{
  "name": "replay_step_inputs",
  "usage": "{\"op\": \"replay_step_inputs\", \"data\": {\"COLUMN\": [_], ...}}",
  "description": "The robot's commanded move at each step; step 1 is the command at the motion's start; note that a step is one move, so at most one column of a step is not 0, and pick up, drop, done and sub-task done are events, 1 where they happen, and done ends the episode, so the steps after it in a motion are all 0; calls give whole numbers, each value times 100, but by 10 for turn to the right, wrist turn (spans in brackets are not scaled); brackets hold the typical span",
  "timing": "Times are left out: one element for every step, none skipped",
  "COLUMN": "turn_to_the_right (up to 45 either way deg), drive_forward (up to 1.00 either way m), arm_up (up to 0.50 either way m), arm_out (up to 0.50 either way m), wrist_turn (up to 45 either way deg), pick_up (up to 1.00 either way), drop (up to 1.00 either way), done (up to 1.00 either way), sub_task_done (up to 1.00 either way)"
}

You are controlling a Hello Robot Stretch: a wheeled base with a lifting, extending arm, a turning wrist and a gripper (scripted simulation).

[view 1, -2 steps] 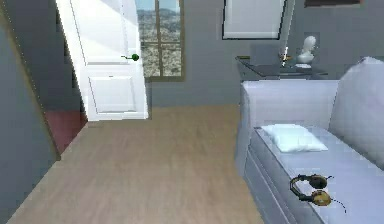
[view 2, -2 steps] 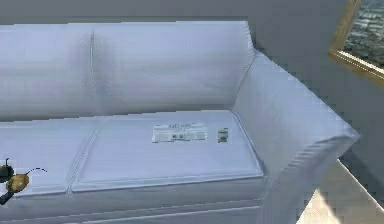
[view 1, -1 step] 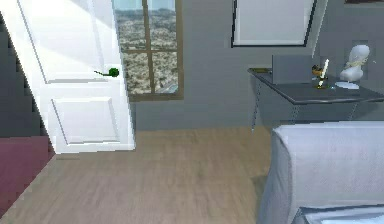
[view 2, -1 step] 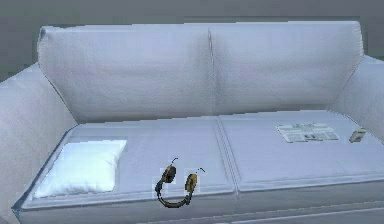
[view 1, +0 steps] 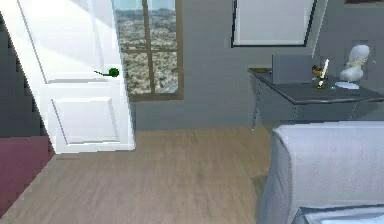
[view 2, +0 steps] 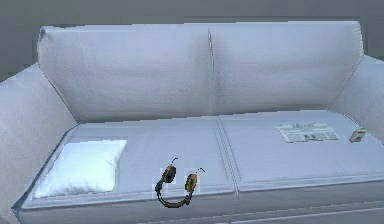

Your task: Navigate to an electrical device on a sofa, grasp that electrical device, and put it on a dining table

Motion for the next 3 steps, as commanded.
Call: {"op": "replay_step_inputs", "data": {"turn_to_the_right": [0,0,0], "drive_forward": [0,0,0], "arm_up": [20,0,0], "arm_out": [0,20,0], "wrist_turn": [0,0,450], "pick_up": [0,0,0], "drop": [0,0,0], "done": [0,0,0], "sub_task_done": [0,0,0]}}
